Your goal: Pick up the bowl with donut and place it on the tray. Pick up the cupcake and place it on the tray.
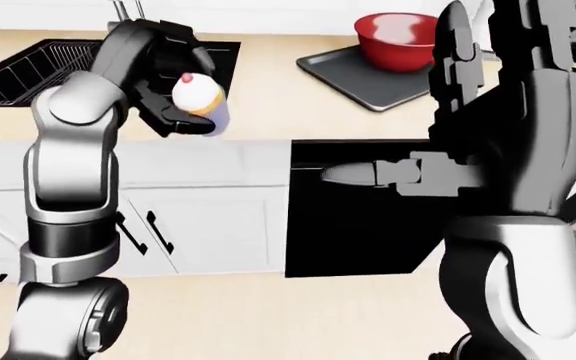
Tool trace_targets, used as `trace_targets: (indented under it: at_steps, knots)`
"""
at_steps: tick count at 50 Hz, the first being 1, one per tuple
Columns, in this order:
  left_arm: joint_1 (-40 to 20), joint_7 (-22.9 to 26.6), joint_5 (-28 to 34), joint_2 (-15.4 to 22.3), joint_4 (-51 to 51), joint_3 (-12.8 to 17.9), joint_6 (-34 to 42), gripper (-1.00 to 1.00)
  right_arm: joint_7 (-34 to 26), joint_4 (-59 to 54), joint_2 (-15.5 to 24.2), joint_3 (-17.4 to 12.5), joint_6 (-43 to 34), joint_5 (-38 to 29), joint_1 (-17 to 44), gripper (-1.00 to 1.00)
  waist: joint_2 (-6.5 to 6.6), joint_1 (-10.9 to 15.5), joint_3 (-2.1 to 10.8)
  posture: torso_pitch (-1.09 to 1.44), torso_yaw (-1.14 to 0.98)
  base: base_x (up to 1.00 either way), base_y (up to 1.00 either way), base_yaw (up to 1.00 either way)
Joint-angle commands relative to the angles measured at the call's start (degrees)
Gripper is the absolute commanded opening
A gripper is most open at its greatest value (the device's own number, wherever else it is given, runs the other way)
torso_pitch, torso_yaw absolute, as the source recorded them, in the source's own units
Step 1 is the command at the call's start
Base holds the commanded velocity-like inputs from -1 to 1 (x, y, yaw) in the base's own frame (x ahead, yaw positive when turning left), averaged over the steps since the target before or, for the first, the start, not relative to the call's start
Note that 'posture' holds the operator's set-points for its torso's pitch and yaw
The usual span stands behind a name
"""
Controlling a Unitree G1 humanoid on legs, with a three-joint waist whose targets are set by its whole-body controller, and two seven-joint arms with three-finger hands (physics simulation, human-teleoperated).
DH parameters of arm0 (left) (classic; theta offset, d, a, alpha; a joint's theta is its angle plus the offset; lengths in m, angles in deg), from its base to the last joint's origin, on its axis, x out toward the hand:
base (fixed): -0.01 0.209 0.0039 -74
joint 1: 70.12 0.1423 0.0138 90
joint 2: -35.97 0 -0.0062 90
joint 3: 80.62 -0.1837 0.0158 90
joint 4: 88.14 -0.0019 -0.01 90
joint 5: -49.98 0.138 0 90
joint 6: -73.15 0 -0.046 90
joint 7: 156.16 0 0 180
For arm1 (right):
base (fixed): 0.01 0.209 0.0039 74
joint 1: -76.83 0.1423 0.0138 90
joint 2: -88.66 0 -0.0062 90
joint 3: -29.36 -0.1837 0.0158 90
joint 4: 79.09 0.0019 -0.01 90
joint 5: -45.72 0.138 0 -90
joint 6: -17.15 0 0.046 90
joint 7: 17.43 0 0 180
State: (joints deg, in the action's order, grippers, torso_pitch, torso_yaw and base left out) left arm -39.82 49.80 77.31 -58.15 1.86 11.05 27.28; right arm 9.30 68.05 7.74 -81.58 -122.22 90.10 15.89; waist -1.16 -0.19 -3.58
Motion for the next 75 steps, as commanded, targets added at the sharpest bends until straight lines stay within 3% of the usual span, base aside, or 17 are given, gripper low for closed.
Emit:
trace_targets:
  at_steps: [1, 5, 10, 14, 18, 22, 24, 40, 45, 46, 48, 51, 56, 58, 64, 69, 75]
  knots:
    - [-2.2, -0.4, 0.3, 0.4, 1.2, 0.5, -0.7, -1.00, 0.2, 0.3, 1.0, -0.6, 1.2, 0.4, 1.4, 1.00, -0.39, 0.0, 1.52, 0.00, 0.00, 0.00, 0.00, 0.00]
    - [-2.8, -0.2, 0.4, 0.5, 1.3, 0.4, -0.3, -1.00, 0.7, 0.2, 1.3, -0.7, 1.3, 1.3, 1.6, 1.00, -0.60, 0.5, 3.41, 0.00, 0.00, 0.00, -0.01, 0.00]
    - [-2.6, -0.2, 0.5, 0.4, 1.3, 0.3, -0.5, -1.00, 0.8, 0.0, 1.6, -0.5, 1.8, 1.3, 1.1, 1.00, 1.94, 0.9, 3.10, 0.00, 0.00, 0.00, -0.21, 0.00]
    - [-2.3, -0.3, 0.4, 0.2, 1.1, 0.3, -0.8, -1.00, 0.5, -0.1, 1.6, -0.2, 2.1, 0.9, 1.0, 1.00, 1.94, 0.8, 2.93, 0.00, 0.00, 0.00, -0.37, 0.00]
    - [-2.3, -0.3, 0.5, 0.2, 1.1, 0.3, -0.8, -1.00, 0.4, -0.1, 1.5, -0.1, 2.0, 0.6, 0.9, 1.00, 0.16, 1.0, 2.49, 0.00, 0.00, 0.01, -0.46, 0.00]
    - [-2.1, -0.6, 0.3, 0.1, 0.7, 0.4, -1.3, -1.00, 0.1, -0.1, 1.4, 0.0, 2.0, 0.2, 0.9, 1.00, -4.75, 2.1, 3.80, 0.00, 0.00, 0.04, -0.46, 0.00]
    - [-2.0, -0.6, 0.3, 0.1, 0.7, 0.4, -1.4, -1.00, 0.0, -0.1, 1.3, 0.0, 2.0, 0.0, 0.9, 1.00, -4.18, 1.5, 1.65, 0.00, 0.00, 0.04, -0.46, 0.00]
    - [-1.6, -0.7, 0.0, 0.2, 0.9, 0.5, -1.3, -1.00, -1.2, -0.3, 0.4, 0.5, 1.8, -1.5, 1.0, 1.00, -0.25, 1.8, 2.67, 0.00, 0.00, 0.04, -0.31, 0.00]
    - [-1.8, -0.2, 0.3, 0.3, 2.1, 0.3, -0.3, -1.00, -1.0, 0.0, 0.4, 0.1, 1.4, -1.0, 1.3, 1.00, 2.17, 1.1, 2.80, 0.00, 0.00, 0.03, -0.30, 0.00]
    - [-1.8, -0.2, 0.4, 0.3, 2.1, 0.3, -0.3, -1.00, -1.0, 0.0, 0.4, 0.1, 1.4, -0.9, 1.2, 1.00, 1.11, 1.4, 2.86, 0.00, 0.00, 0.00, -0.35, 0.00]
    - [-2.1, -0.2, 0.4, 0.4, 1.9, 0.4, -0.3, -1.00, -0.7, 0.2, 0.5, -0.1, 1.1, -0.5, 1.4, 1.00, 2.93, 1.1, 3.07, 0.00, 0.00, 0.00, -0.38, 0.00]
    - [-2.1, -0.1, 0.4, 0.4, 2.0, 0.4, -0.3, -1.00, -0.3, 0.3, 0.8, -0.3, 0.9, 0.0, 1.6, 1.00, 2.77, 1.1, 3.48, 0.00, 0.00, 0.00, -0.38, 0.00]
    - [-2.2, -0.1, 0.4, 0.5, 1.8, 0.5, -0.4, -1.00, -0.1, 0.1, 1.1, -0.2, 1.1, 0.3, 1.8, 1.00, -0.37, 1.1, 2.31, 0.00, 0.00, 0.00, -0.38, 0.00]
    - [-2.3, 0.0, 0.4, 0.5, 1.8, 0.5, -0.4, -1.00, 0.0, -0.1, 1.2, 0.0, 1.3, 0.2, 1.9, 1.00, -4.58, 1.2, 3.35, 0.00, 0.00, 0.00, -0.39, 0.00]
    - [-2.4, -0.5, 0.4, 0.6, 0.9, 0.7, -1.9, -1.00, 0.3, -0.1, 1.4, -0.1, 1.2, 0.5, 2.1, 1.00, -1.75, 1.2, 2.48, 0.00, 0.00, 0.00, -0.31, 0.00]
    - [-2.6, 0.3, 0.6, 1.0, 3.2, 0.7, 0.2, -1.00, 0.5, -0.3, 1.2, 0.3, 1.7, 0.2, 1.7, 1.00, -2.19, 0.8, 0.55, 0.00, 0.00, 0.00, 0.00, 0.00]
    - [-2.8, 0.7, 0.6, 1.1, 3.9, 0.7, 1.2, -1.00, 0.5, 0.0, 1.0, 0.2, 1.6, 0.5, 1.5, 1.00, 0.86, -0.3, 1.57, 0.00, 0.00, 0.00, 0.00, 0.00]
